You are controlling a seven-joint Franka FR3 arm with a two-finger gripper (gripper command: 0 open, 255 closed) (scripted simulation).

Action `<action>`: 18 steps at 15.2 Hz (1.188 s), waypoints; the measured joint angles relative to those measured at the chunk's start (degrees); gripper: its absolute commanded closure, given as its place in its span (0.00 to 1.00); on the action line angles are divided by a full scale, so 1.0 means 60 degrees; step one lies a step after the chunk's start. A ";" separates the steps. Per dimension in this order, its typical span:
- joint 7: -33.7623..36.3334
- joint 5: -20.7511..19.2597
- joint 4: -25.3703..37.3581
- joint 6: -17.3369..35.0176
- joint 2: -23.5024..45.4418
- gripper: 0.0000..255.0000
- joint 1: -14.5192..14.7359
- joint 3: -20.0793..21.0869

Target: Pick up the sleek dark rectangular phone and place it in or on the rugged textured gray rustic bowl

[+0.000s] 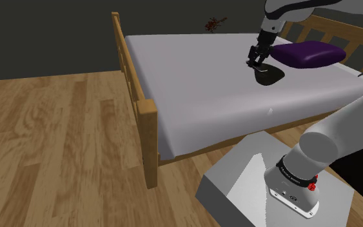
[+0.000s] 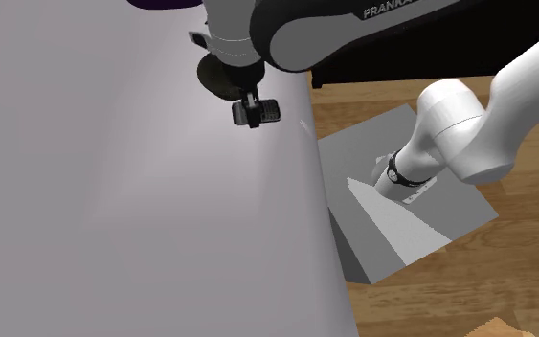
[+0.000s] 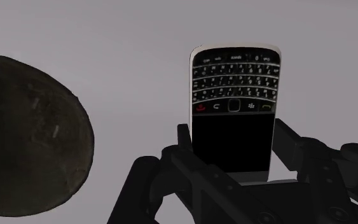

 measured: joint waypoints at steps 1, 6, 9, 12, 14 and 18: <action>-0.0236 0.0002 0.0197 -0.0060 0.0147 1.00 -0.0077 -0.0148; -0.1455 0.0217 0.1433 -0.0284 0.1231 1.00 -0.0452 -0.0874; -0.2231 0.0412 0.2181 -0.0460 0.1874 1.00 -0.0740 -0.1289; -0.3048 0.0801 0.3214 -0.0655 0.2836 1.00 -0.1087 -0.1658; -0.3583 0.1119 0.3983 -0.0831 0.3541 1.00 -0.1380 -0.1854; -0.4180 0.1513 0.4877 -0.1017 0.4381 1.00 -0.1791 -0.2013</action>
